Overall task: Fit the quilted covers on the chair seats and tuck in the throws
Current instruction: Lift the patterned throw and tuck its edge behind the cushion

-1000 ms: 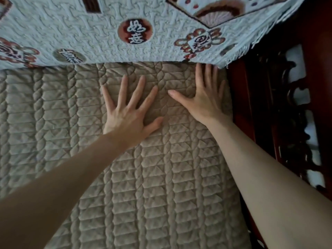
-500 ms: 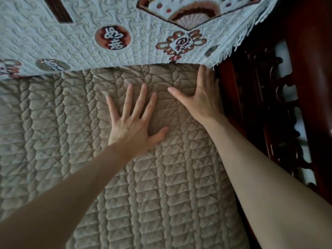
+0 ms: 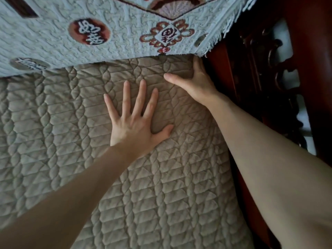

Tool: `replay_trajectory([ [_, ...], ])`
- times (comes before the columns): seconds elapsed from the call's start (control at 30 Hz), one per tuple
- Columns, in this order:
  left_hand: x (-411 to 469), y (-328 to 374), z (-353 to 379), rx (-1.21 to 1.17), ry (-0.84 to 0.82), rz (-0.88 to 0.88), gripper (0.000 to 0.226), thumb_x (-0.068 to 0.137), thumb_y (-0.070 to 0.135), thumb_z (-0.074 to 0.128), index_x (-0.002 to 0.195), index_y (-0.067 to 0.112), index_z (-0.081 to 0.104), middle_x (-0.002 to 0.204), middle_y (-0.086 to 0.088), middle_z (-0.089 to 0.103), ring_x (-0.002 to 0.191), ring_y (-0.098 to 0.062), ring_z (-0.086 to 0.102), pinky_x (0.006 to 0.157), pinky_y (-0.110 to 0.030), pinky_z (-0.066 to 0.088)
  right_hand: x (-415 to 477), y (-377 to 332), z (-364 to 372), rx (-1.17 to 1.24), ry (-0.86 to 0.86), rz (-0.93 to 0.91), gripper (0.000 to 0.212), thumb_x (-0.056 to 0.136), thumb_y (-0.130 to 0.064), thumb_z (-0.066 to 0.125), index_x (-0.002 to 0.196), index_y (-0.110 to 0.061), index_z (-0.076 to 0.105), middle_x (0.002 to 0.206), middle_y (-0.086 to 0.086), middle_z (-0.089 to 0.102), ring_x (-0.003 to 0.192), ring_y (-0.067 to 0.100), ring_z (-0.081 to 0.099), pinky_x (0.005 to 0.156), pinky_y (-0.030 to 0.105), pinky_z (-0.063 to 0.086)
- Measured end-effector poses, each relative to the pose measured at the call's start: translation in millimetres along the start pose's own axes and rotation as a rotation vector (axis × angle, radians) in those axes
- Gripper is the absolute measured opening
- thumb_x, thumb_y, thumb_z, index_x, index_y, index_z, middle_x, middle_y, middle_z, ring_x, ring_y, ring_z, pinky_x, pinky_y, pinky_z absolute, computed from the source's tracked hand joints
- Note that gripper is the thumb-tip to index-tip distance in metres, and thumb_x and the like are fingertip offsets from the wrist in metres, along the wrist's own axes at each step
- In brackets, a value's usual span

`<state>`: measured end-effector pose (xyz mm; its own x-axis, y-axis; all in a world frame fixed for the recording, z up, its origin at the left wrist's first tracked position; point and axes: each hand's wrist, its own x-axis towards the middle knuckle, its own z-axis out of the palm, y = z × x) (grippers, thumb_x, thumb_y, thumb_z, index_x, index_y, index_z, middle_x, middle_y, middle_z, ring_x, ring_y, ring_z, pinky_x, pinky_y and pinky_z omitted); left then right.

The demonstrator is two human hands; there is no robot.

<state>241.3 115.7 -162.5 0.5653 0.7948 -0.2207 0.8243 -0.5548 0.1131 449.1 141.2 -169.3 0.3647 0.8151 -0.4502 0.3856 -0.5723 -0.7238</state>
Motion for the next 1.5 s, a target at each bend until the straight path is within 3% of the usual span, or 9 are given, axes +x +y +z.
replay_trajectory([
  [0.27,-61,32,6,-0.119,0.015,0.078,0.089,0.086,0.074,0.027,0.154,0.017,0.02,0.162,-0.011,0.009,0.149,-0.03,0.002,0.111,-0.069,-0.001,-78,22,5,-0.145,0.049,-0.03,0.099,0.088,-0.061,0.055,0.155,-0.017,-0.003,0.163,-0.002,-0.009,0.148,0.007,-0.007,0.117,0.023,-0.005],
  [0.5,-63,43,19,-0.053,-0.029,0.048,0.089,0.085,0.076,0.022,0.154,0.02,0.016,0.162,-0.011,0.008,0.149,-0.031,0.003,0.11,-0.071,0.0,-70,40,3,0.002,-0.003,0.04,0.103,0.082,-0.065,0.06,0.156,-0.024,0.0,0.163,-0.007,0.0,0.148,0.007,0.005,0.119,0.026,0.006],
  [0.63,-65,43,21,-0.041,-0.032,0.039,0.088,0.086,0.076,0.021,0.154,0.02,0.016,0.162,-0.01,0.008,0.149,-0.03,0.001,0.111,-0.07,-0.001,-71,42,6,0.035,-0.005,0.044,0.099,0.085,-0.062,0.058,0.156,-0.023,0.001,0.163,-0.006,0.001,0.148,0.007,0.005,0.115,0.021,0.005],
  [0.77,-80,48,11,-0.11,-0.021,0.028,0.085,0.088,0.071,0.026,0.153,0.016,0.021,0.161,-0.011,0.012,0.149,-0.03,0.005,0.112,-0.068,0.001,-106,40,9,-0.11,0.089,-0.03,0.087,0.094,-0.058,0.043,0.155,-0.015,0.0,0.163,0.001,-0.004,0.148,0.008,-0.003,0.121,0.026,0.0],
  [0.93,-139,65,21,-0.102,-0.047,0.09,0.088,0.085,0.071,0.033,0.152,0.015,0.024,0.16,-0.014,0.014,0.148,-0.032,0.01,0.111,-0.07,0.005,-186,74,22,-0.295,0.097,-0.045,0.088,0.089,-0.07,0.025,0.154,-0.02,-0.006,0.162,-0.007,-0.01,0.143,-0.004,-0.014,0.118,0.022,-0.007],
  [1.23,-137,70,35,-0.031,-0.047,0.075,0.091,0.085,0.075,0.025,0.154,0.018,0.013,0.162,-0.012,0.007,0.149,-0.032,0.002,0.112,-0.067,-0.005,-173,88,22,-0.04,0.102,0.041,0.083,0.092,-0.058,0.048,0.155,-0.026,0.004,0.163,-0.009,0.001,0.147,0.002,0.002,0.12,0.026,0.004],
  [1.5,-195,62,39,-0.04,-0.07,0.209,0.087,0.086,0.072,0.028,0.152,0.016,0.024,0.16,-0.011,0.017,0.148,-0.033,0.01,0.111,-0.069,0.004,-280,115,27,-0.214,0.084,0.122,0.092,0.089,-0.068,0.042,0.154,-0.025,-0.005,0.163,-0.007,-0.006,0.147,0.002,-0.004,0.122,0.031,0.002],
])
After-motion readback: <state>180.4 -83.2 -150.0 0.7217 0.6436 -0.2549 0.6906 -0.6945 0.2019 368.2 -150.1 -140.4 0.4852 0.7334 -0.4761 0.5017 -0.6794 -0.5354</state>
